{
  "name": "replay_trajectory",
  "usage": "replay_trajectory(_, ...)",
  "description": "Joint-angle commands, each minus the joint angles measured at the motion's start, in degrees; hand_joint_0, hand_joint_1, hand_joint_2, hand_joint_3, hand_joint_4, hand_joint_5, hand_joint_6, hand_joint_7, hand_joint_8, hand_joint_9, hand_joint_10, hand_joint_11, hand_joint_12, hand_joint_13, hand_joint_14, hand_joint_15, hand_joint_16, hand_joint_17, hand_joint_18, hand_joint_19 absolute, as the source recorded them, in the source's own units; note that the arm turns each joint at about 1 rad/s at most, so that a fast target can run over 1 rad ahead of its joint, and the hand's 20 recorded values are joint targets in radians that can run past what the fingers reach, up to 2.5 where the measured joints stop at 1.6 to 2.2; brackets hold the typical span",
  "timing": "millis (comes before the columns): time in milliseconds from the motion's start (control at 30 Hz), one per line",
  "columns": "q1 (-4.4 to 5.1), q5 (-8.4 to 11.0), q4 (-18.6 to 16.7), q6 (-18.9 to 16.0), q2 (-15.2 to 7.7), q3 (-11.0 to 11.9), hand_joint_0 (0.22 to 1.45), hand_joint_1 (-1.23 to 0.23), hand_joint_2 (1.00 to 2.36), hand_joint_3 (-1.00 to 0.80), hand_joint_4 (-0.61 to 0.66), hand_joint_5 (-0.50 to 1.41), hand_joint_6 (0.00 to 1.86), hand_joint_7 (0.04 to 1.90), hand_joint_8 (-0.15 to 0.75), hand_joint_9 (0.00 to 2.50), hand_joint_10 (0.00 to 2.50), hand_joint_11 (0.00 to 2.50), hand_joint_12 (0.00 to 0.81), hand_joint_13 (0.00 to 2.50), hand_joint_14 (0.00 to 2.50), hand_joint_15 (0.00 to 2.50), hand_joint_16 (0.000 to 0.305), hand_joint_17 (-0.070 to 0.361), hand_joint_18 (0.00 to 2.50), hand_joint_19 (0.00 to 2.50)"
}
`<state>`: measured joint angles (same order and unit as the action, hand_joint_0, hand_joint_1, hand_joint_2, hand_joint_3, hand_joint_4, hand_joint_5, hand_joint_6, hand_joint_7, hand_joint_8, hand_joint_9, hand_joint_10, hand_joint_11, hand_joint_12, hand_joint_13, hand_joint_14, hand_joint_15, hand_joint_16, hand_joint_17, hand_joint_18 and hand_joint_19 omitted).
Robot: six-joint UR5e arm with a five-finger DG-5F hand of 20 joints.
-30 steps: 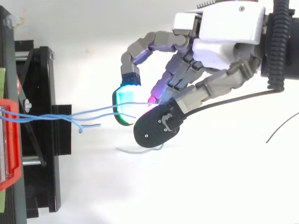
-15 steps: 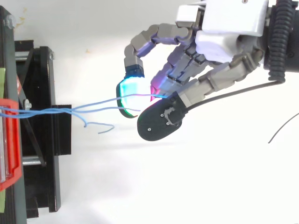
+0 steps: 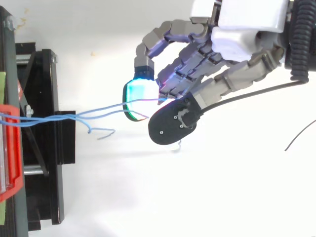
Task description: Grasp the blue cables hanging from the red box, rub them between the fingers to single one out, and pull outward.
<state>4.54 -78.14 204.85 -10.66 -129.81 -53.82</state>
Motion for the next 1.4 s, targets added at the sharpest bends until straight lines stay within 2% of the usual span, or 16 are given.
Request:
replay_trajectory(0, 0.12, 0.0, -0.06, 0.03, 0.0, 0.03, 0.49, -0.81, 1.0, -0.5, -0.04, -0.2, 0.89, 0.86, 0.232, 0.86, 0.02, 0.66, 0.359, 0.7, 0.02, 0.61, 0.05, 0.113, 0.56, 0.54)
replay_trajectory(33, 0.12, 0.0, -0.06, 0.03, 0.0, 0.03, 0.47, -0.75, 1.0, -0.5, -0.03, -0.19, 0.88, 0.87, 0.244, 0.89, 0.02, 0.65, 0.368, 0.72, 0.02, 0.61, 0.052, 0.116, 0.57, 0.55)
replay_trajectory(100, 0.12, 0.0, 0.02, 0.03, 0.0, 0.03, 0.46, -0.73, 1.0, -0.5, -0.02, -0.18, 0.87, 0.87, 0.248, 0.91, 0.02, 0.65, 0.372, 0.74, 0.02, 0.62, 0.053, 0.119, 0.57, 0.56)
replay_trajectory(600, 0.12, 0.0, 0.11, 0.03, 0.0, 0.2, 0.48, -0.6, 1.0, -0.5, 0.02, -0.15, 0.82, 0.93, 0.256, 1.01, 0.02, 0.65, 0.373, 0.79, 0.03, 0.62, 0.052, 0.118, 0.6, 0.58)
replay_trajectory(733, 0.12, 0.0, 0.11, 0.03, 0.0, 0.29, 0.51, -0.64, 1.0, -0.5, 0.02, -0.14, 0.82, 0.96, 0.253, 1.03, 0.02, 0.66, 0.362, 0.8, 0.02, 0.62, 0.05, 0.113, 0.61, 0.58)
replay_trajectory(933, 0.21, 0.09, 0.11, 0.03, 0.0, 0.55, 0.62, -0.66, 1.0, -0.5, 0.01, -0.13, 0.85, 1.03, 0.22, 1.12, 0.02, 0.72, 0.342, 0.86, 0.02, 0.64, 0.044, 0.099, 0.67, 0.59)
replay_trajectory(1133, 0.56, 0.26, 0.11, 0.03, 0.0, 0.64, 0.65, -0.76, 1.01, -0.32, 0.0, -0.13, 0.9, 1.04, 0.232, 1.12, 0.03, 0.73, 0.346, 0.87, 0.03, 0.64, 0.043, 0.098, 0.7, 0.57)
replay_trajectory(1367, 1.17, 0.35, 0.2, 0.03, 0.0, 0.55, 0.67, -0.88, 1.02, -0.16, -0.01, -0.12, 0.92, 1.22, 0.268, 1.14, 0.02, 0.73, 0.354, 0.93, 0.03, 0.64, 0.044, 0.1, 0.79, 0.54)
